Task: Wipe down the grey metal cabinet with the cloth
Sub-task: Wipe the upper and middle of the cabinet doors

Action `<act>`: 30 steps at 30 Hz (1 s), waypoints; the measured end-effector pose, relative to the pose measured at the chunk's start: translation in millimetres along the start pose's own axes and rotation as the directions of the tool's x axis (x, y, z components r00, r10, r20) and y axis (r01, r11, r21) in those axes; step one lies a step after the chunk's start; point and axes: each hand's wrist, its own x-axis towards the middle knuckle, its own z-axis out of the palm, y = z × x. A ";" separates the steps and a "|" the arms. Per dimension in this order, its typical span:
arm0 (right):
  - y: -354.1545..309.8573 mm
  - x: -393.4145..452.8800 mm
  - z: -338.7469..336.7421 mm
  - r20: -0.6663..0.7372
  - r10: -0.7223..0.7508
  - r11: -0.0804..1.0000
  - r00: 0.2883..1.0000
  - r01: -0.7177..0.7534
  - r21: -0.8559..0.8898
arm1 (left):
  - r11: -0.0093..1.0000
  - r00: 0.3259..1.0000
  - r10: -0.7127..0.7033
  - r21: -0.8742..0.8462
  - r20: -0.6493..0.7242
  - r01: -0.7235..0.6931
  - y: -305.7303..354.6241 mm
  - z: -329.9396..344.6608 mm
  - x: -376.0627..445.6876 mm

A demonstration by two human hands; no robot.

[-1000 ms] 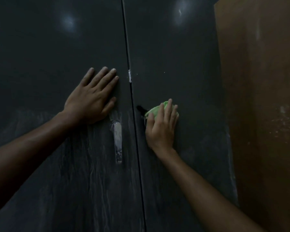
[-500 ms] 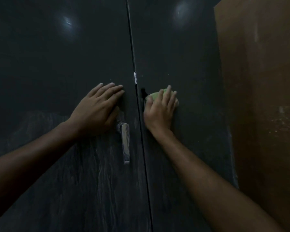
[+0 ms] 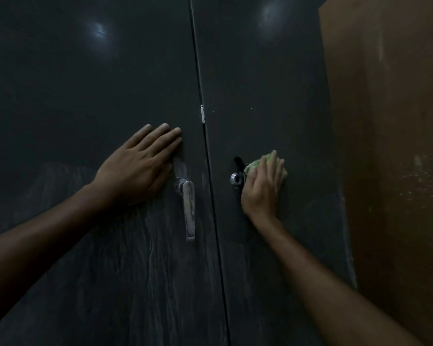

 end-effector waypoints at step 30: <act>15.7 -66.2 8.5 0.134 -0.750 0.647 0.647 0.761 -0.056 | 0.996 0.998 -0.058 -0.060 -0.003 0.058 3.1 -6.0 -0.3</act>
